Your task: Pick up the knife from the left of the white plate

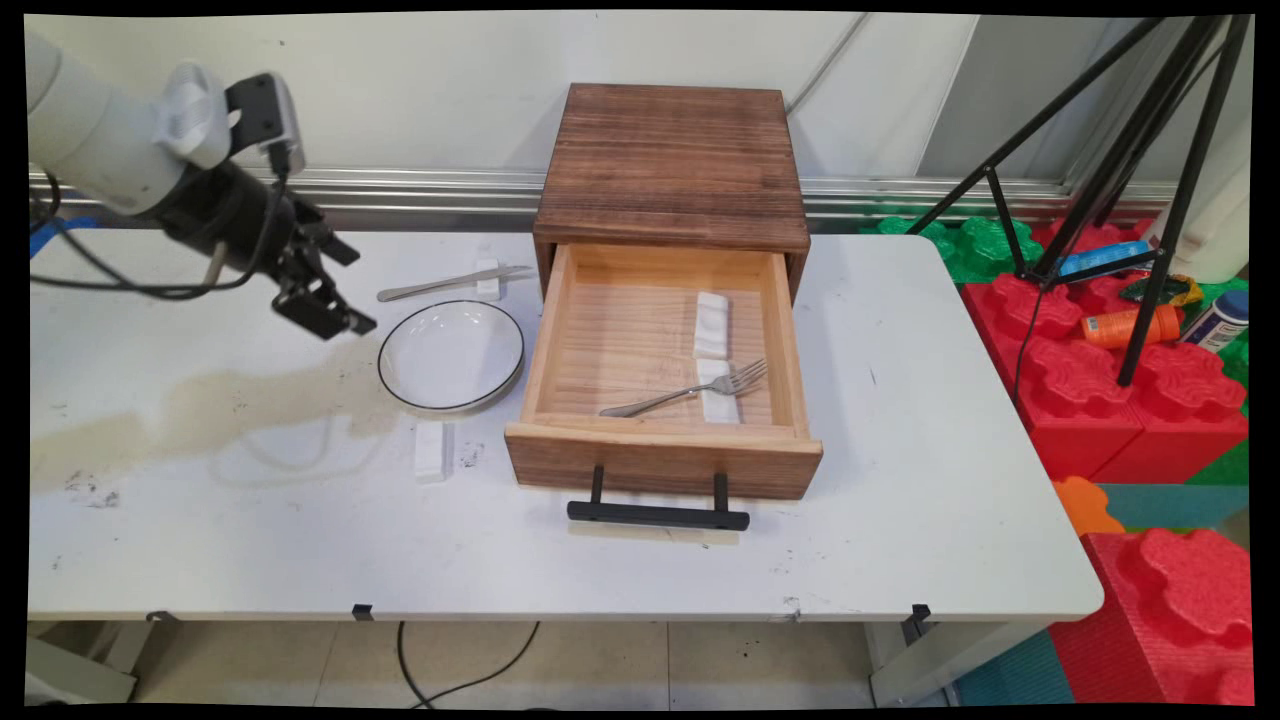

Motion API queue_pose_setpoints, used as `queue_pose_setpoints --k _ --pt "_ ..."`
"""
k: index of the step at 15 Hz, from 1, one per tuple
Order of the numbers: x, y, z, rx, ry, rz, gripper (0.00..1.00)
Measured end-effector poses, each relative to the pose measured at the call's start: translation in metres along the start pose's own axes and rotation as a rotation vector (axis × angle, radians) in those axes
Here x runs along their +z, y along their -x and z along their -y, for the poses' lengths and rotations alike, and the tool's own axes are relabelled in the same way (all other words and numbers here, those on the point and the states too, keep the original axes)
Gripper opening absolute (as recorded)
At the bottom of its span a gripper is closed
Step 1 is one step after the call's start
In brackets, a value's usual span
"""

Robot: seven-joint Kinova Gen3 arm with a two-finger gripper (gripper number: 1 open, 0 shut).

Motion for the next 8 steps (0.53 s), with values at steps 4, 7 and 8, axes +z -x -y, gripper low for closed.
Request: queue_pose_setpoints --k 4,7,8 --pt "0.018 -0.011 0.025 -0.033 -0.050 0.009 1.00" --pt "0.033 -0.019 0.044 -0.053 -0.083 0.026 1.00" --pt "0.039 -0.022 0.050 -0.059 -0.095 0.033 1.00"
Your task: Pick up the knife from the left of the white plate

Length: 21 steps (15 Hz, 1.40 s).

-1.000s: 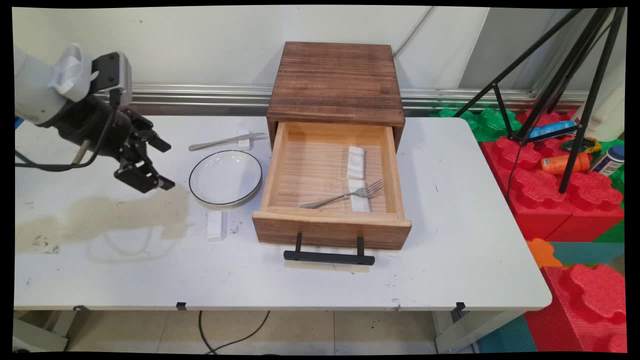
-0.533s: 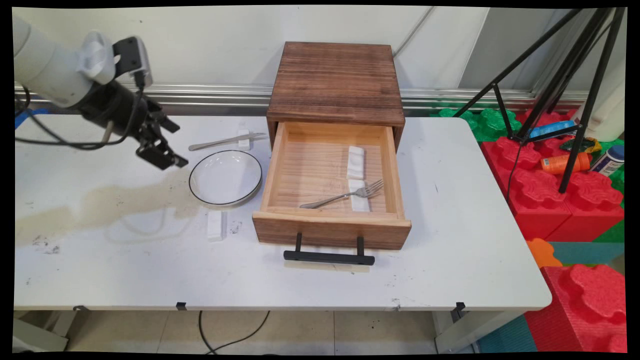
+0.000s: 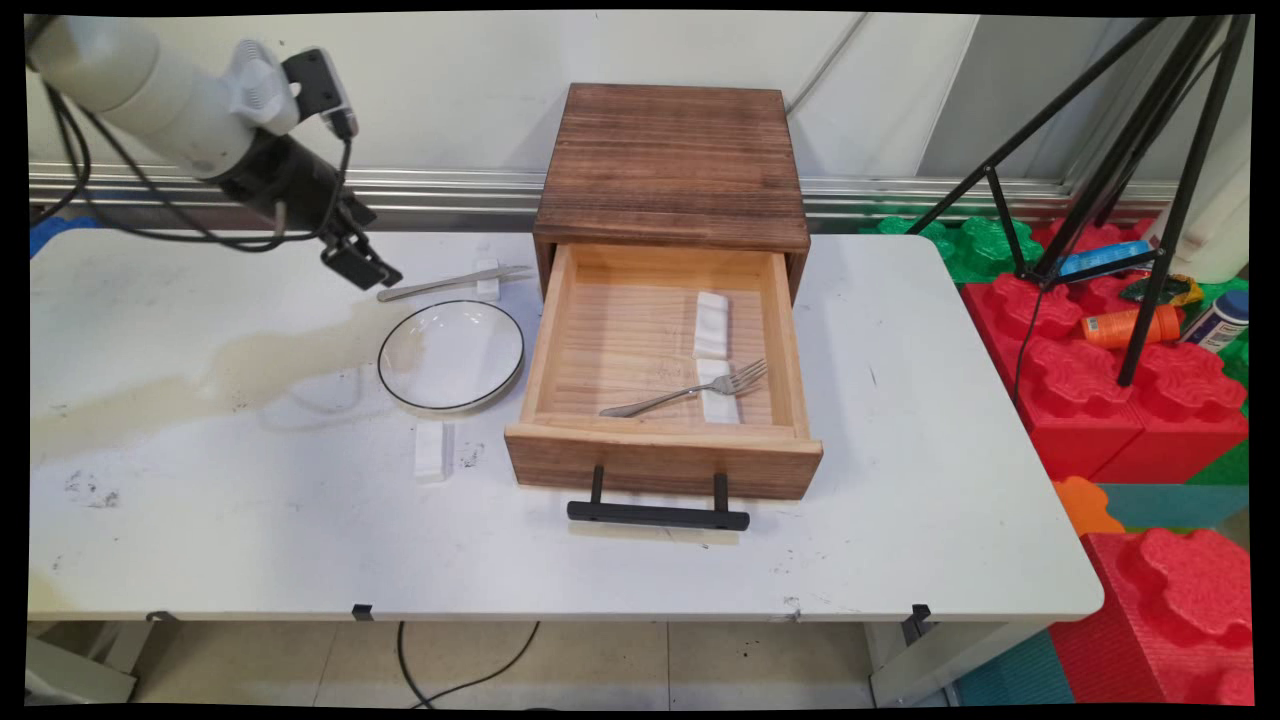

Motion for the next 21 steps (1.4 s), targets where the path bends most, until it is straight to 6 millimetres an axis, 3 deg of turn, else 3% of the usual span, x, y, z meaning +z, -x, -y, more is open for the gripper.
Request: queue_pose_setpoints --k 6,21 --pt "0.047 -0.020 0.034 -0.006 -0.046 0.062 1.00" --pt "0.142 -0.058 0.075 0.093 -0.012 0.189 1.00"
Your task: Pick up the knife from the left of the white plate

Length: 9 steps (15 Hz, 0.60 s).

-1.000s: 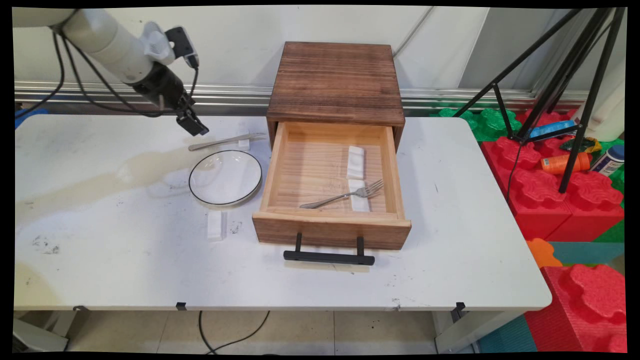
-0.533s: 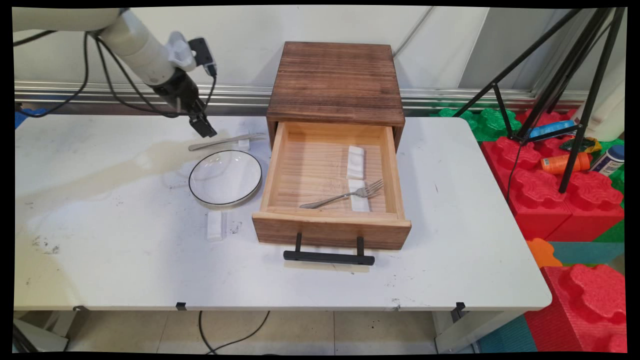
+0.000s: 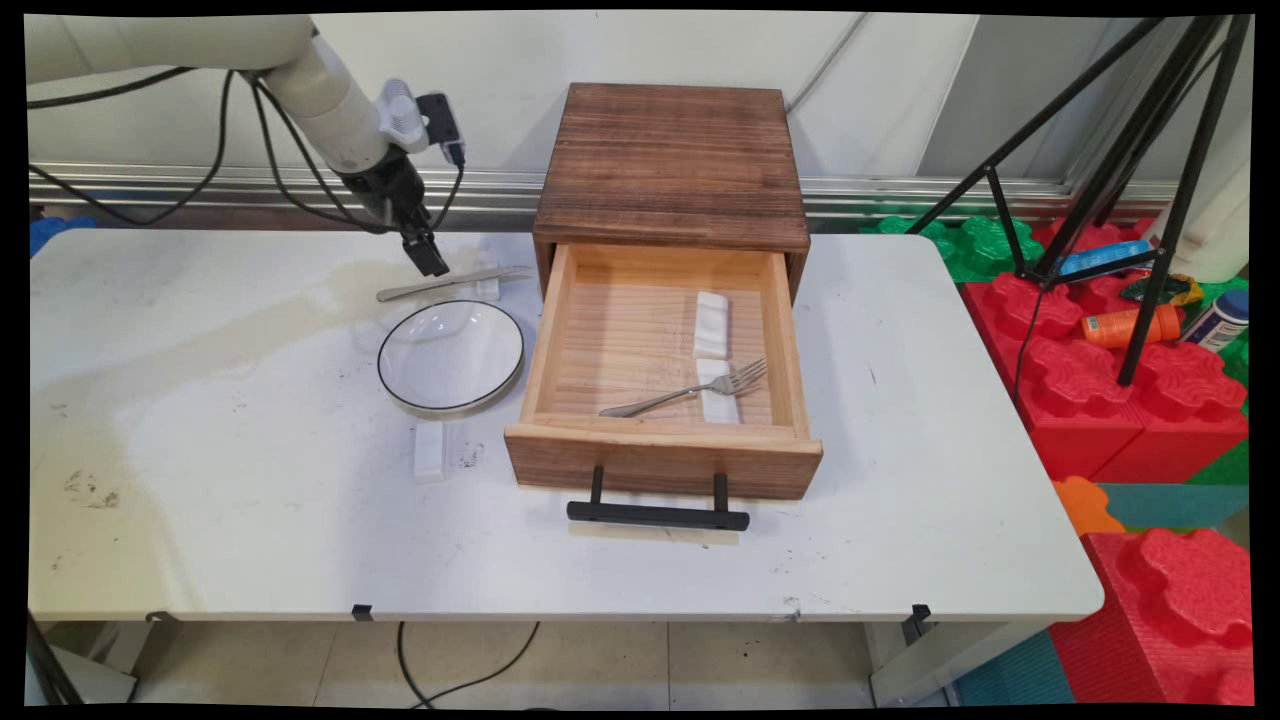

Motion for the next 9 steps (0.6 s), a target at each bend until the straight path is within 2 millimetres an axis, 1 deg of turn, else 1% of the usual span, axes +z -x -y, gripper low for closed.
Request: queue_pose_setpoints --k 3,9 --pt "0.018 -0.009 0.006 0.028 0.019 0.025 1.00" --pt "0.040 -0.019 0.013 0.043 0.040 0.066 1.00"
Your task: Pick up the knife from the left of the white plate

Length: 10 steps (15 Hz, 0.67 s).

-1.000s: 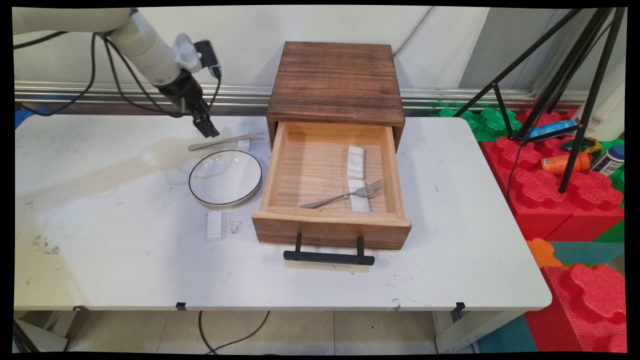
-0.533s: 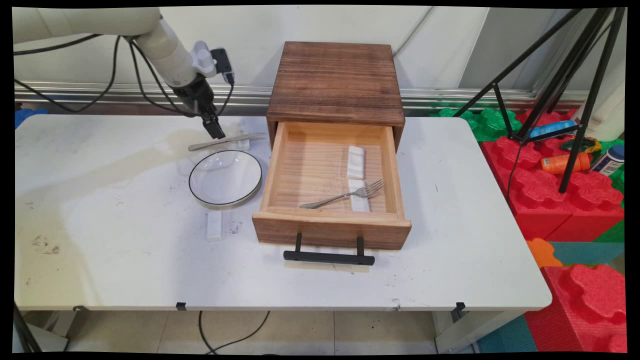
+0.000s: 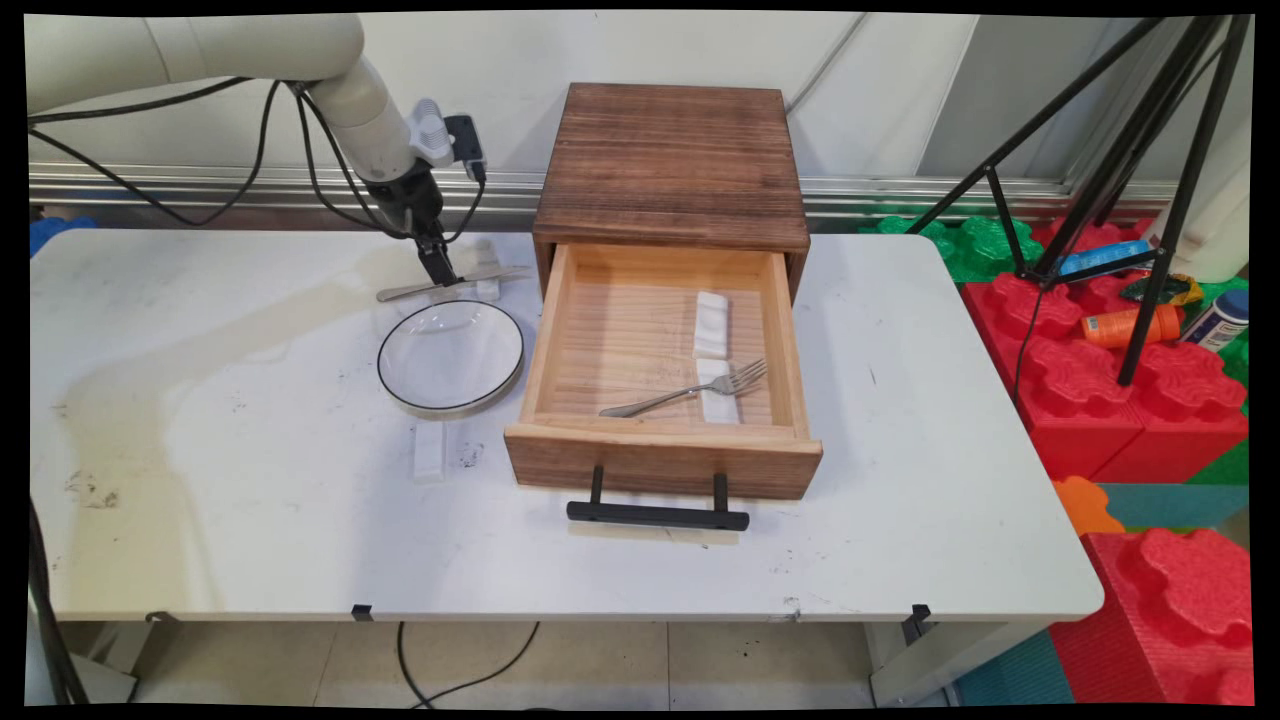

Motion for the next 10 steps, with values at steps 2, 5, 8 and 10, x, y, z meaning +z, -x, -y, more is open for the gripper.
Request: queue_pose_setpoints --k 2,5,8,10 --pt "0.004 -0.002 0.001 0.001 0.008 0.011 1.00" --pt "0.010 -0.003 0.001 0.001 0.020 0.025 1.00" --pt "0.016 -0.005 0.003 -0.003 0.030 0.036 1.00" --pt "0.018 -0.006 0.003 -0.004 0.036 0.038 0.00"
